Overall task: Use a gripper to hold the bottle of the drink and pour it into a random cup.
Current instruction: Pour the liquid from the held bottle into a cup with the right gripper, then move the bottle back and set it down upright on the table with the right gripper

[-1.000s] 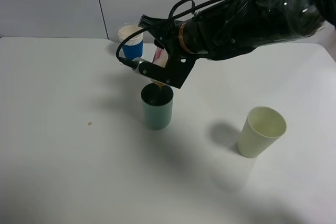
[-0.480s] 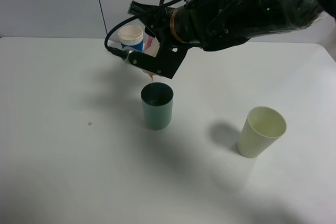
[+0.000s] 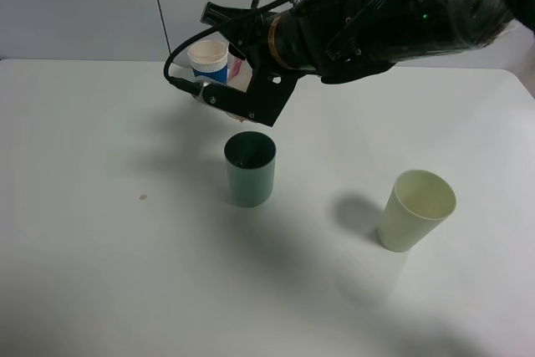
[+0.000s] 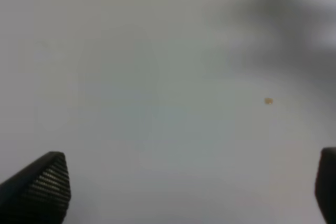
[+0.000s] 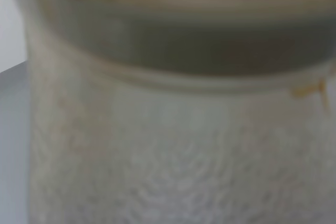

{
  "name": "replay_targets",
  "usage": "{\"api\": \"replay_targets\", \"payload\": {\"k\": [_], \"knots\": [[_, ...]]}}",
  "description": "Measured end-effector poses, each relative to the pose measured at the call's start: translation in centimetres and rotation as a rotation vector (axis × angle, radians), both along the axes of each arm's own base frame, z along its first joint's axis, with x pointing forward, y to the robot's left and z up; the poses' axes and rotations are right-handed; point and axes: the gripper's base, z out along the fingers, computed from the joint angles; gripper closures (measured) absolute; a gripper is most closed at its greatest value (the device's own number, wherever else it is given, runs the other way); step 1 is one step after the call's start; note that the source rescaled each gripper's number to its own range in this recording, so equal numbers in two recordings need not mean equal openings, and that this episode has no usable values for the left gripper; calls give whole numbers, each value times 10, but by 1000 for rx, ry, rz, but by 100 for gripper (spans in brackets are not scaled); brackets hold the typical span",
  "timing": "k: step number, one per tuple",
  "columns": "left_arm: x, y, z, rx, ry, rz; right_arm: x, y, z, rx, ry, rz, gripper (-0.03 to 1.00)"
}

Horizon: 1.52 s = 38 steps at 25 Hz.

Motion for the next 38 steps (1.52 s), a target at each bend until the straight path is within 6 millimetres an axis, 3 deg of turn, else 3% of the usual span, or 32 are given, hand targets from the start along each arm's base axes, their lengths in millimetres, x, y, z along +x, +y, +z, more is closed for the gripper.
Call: {"api": "replay_targets", "payload": {"k": [26, 33, 38], "knots": [[0, 0, 0, 0, 0, 0, -5, 6, 1, -86, -49, 83, 96], [0, 0, 0, 0, 0, 0, -3, 2, -1, 179, 103, -123, 96], [0, 0, 0, 0, 0, 0, 3, -6, -2, 519, 265, -391, 96]]}}
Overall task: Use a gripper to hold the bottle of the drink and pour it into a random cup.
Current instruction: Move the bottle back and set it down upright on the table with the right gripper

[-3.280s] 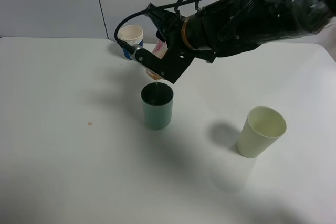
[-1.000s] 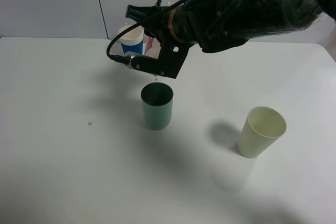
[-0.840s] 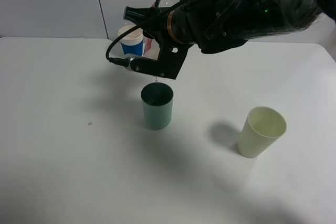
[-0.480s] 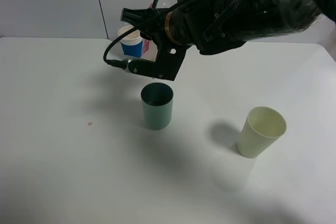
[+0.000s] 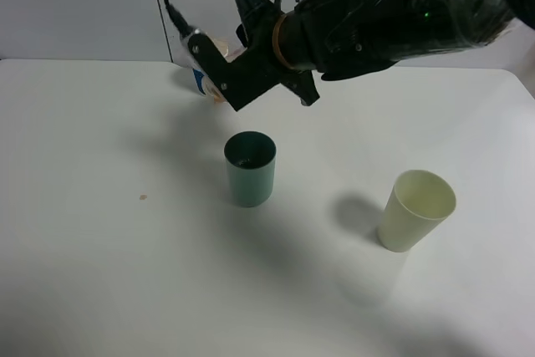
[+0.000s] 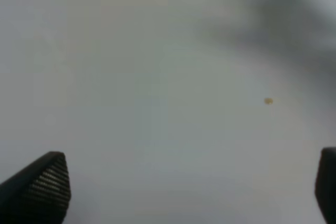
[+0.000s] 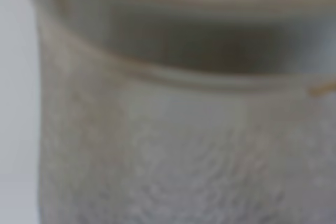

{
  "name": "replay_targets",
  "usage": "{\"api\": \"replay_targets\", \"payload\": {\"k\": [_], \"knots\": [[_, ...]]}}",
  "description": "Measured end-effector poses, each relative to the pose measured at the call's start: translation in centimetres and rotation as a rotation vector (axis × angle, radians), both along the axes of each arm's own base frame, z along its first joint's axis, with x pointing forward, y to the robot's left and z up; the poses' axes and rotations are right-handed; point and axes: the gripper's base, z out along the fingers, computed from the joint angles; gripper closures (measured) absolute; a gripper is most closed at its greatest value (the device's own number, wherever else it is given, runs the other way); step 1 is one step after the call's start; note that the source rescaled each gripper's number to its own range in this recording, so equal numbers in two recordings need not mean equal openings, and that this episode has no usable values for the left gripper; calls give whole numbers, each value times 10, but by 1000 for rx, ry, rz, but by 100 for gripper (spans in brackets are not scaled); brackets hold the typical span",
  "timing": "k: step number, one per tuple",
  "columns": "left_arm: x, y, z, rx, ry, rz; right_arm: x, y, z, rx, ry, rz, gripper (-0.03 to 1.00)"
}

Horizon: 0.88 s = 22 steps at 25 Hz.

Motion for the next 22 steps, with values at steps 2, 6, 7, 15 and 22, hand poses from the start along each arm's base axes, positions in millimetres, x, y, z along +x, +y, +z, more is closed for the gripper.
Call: {"api": "replay_targets", "payload": {"k": [2, 6, 7, 15, 22], "knots": [[0, 0, 0, 0, 0, 0, 2, -3, 1, 172, 76, -130, 96], [0, 0, 0, 0, 0, 0, 7, -14, 7, 540, 230, -404, 96], [0, 0, 0, 0, 0, 0, 9, -17, 8, 639, 272, -479, 96], [0, 0, 0, 0, 0, 0, 28, -49, 12, 1139, 456, -913, 96], [0, 0, 0, 0, 0, 0, 42, -76, 12, 1246, 463, -1053, 96]]}}
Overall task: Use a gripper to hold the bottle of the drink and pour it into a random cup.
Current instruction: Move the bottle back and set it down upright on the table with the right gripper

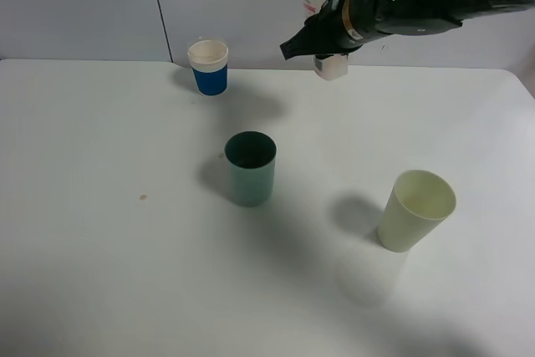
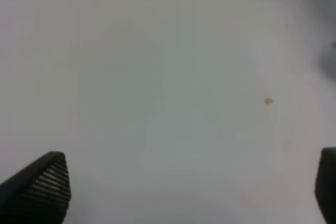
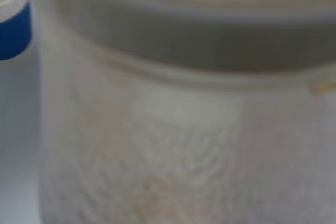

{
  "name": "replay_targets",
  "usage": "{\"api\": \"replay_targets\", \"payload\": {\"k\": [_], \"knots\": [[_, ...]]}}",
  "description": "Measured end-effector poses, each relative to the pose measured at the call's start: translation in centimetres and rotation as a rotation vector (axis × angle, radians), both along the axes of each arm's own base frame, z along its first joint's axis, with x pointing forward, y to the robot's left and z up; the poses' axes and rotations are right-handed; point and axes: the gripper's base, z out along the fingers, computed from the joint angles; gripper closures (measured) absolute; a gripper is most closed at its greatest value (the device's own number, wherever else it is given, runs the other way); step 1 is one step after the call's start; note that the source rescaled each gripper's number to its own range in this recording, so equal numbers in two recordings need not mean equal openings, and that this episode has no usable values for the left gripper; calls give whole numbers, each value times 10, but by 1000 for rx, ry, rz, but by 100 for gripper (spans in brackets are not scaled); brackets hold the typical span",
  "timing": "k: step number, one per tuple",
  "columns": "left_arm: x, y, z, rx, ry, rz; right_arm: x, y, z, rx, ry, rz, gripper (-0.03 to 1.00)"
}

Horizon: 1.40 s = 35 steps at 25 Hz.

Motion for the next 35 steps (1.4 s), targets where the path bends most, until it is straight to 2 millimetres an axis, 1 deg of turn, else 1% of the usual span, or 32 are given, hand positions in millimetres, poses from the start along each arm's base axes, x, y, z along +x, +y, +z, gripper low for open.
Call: {"api": "replay_targets", "payload": {"k": [3, 6, 10, 12, 16, 19, 22, 29, 35], "knots": [[0, 0, 0, 0, 0, 0, 6, -11, -1, 15, 12, -38, 96], [0, 0, 0, 0, 0, 0, 10, -20, -1, 19, 19, -39, 96], [0, 0, 0, 0, 0, 0, 15, -26, -1, 14, 22, 7, 96], [0, 0, 0, 0, 0, 0, 15, -29, -4, 6, 11, 68, 96], [0, 0, 0, 0, 0, 0, 7, -41, -25, 17, 19, 155, 96], [0, 0, 0, 0, 0, 0, -1, -54, -44, 47, 23, 168, 96], [0, 0, 0, 0, 0, 0, -4, -68, -54, 84, 6, 152, 96], [0, 0, 0, 0, 0, 0, -8, -108, -70, 125, -3, 66, 96], [0, 0, 0, -4, 0, -3, -10, -143, -77, 145, -12, -23, 96]]}}
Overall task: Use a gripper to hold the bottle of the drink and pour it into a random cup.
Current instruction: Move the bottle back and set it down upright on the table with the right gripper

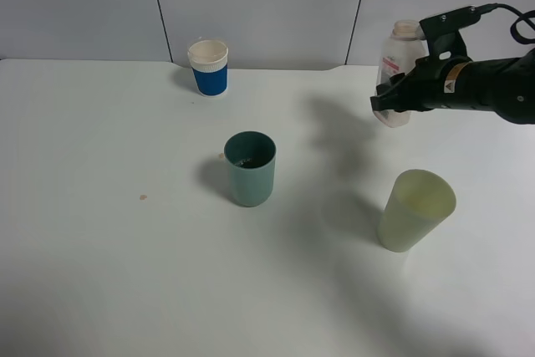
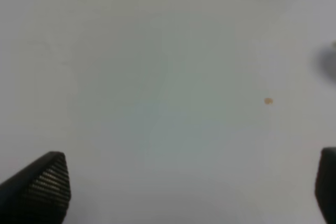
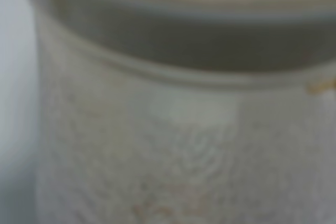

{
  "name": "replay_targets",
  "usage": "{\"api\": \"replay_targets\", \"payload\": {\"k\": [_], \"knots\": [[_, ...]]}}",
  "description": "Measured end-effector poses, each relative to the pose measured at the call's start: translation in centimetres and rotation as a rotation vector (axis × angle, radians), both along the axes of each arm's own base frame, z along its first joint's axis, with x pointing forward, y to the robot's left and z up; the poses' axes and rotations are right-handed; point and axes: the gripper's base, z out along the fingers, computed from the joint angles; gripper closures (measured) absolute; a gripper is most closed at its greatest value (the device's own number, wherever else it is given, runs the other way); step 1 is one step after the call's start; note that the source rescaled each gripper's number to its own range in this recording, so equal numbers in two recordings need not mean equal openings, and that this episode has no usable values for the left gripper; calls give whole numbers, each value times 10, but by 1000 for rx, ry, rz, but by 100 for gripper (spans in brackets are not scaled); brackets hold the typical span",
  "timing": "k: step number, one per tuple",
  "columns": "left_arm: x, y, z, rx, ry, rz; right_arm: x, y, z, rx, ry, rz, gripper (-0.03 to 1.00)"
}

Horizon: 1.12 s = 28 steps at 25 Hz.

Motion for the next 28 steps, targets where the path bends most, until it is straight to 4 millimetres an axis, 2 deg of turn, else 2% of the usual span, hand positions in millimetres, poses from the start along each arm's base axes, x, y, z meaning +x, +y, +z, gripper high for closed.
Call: {"api": "replay_targets", "payload": {"k": [9, 19, 28], "knots": [[0, 0, 0, 4, 0, 3, 7, -30, -14, 12, -2, -75, 96], [0, 0, 0, 4, 0, 3, 17, -24, -30, -7, -158, 31, 96], [0, 0, 0, 4, 0, 3, 21, -29, -54, 48, -137, -60, 96]]}}
